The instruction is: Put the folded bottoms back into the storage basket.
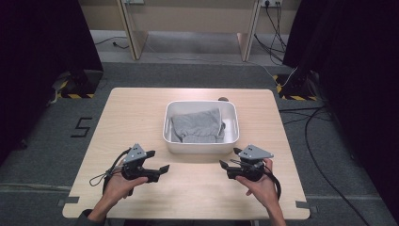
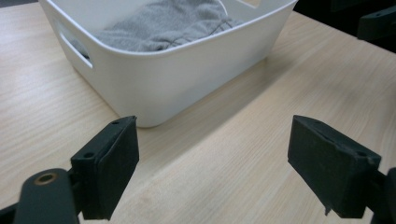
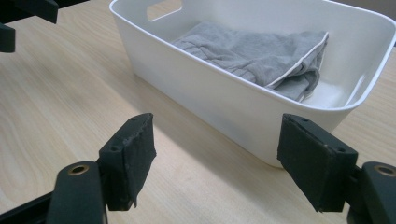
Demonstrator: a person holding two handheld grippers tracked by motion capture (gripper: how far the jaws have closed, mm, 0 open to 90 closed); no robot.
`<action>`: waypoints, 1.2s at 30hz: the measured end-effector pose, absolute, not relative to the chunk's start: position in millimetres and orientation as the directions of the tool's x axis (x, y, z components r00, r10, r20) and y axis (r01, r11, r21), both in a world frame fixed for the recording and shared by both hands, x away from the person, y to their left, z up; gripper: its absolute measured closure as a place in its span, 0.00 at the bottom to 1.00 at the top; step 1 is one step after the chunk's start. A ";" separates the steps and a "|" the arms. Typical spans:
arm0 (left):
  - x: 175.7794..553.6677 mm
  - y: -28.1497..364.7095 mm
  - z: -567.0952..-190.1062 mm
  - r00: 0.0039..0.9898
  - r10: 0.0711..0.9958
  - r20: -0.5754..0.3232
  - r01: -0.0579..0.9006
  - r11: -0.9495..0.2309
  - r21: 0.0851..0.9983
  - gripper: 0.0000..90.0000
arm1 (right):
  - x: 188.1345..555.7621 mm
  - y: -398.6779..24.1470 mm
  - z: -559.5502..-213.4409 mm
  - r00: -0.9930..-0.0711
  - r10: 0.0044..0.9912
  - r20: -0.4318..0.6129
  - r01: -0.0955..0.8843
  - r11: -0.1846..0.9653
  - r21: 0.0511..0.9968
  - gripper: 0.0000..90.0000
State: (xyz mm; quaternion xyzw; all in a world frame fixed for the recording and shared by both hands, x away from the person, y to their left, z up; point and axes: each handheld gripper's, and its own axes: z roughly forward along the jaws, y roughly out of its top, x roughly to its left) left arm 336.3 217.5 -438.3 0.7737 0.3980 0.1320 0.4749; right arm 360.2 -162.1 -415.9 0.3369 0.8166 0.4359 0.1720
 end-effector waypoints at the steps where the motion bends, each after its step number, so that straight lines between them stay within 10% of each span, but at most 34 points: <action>1: 335.7 217.9 -439.5 0.649 0.741 -0.174 0.491 -0.233 0.839 0.18 | 357.4 -163.4 -417.3 -0.715 0.699 0.007 0.397 0.397 0.827 0.30; 36: 290.3 257.0 -487.7 0.624 0.773 -0.115 0.539 -0.319 0.780 0.18 | 314.7 -215.5 -467.2 -0.659 0.752 0.008 0.467 0.401 0.788 0.21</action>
